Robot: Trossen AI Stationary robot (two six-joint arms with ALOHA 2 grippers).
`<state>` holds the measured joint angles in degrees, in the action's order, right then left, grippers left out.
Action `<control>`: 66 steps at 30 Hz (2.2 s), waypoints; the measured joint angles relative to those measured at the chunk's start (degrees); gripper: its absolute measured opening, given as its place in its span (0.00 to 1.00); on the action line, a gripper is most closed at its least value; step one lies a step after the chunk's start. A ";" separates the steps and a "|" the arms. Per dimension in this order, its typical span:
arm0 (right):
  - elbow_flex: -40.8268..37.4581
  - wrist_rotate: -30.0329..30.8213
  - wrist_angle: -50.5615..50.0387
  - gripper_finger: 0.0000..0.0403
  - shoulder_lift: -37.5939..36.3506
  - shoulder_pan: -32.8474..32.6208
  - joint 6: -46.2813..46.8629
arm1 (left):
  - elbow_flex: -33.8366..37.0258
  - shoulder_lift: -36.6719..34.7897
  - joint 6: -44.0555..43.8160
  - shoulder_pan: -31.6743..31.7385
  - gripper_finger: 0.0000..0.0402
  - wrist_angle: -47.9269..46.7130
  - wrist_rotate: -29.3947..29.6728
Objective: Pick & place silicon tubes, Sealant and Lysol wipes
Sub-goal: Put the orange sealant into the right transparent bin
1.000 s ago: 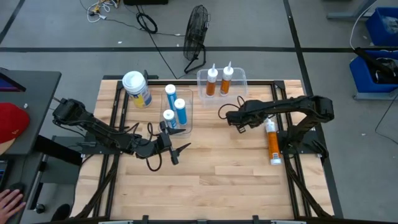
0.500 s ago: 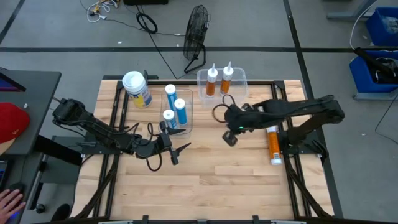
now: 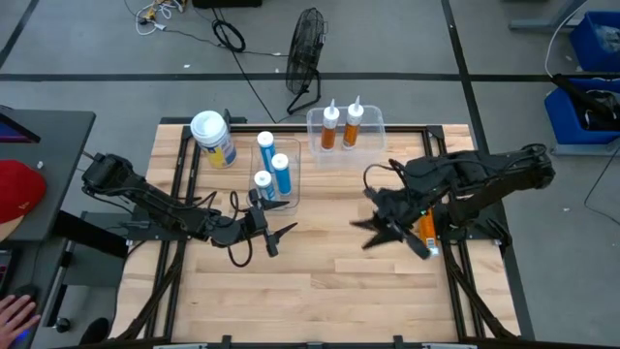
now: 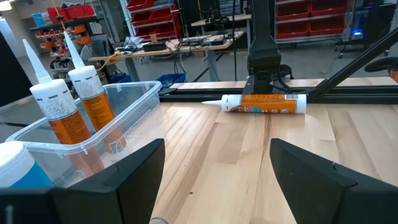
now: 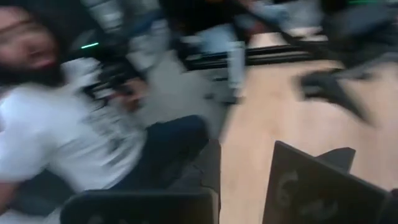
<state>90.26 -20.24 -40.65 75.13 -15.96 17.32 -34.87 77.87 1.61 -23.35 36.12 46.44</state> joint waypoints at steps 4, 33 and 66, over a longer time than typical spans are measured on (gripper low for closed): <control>0.00 -9.87 2.56 0.00 0.14 -0.47 -4.10 | 0.00 0.00 0.00 -0.02 0.73 -0.04 0.00; 0.00 35.46 -24.23 0.00 0.15 2.86 16.65 | 0.00 0.00 -0.92 0.04 0.73 -0.42 0.00; -44.88 32.81 -29.48 0.73 1.68 24.39 49.73 | 0.00 -0.02 -0.94 0.04 0.73 -0.42 -0.17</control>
<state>45.38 12.57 -70.13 76.82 8.43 67.06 -34.87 77.84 0.67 -23.31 35.70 46.26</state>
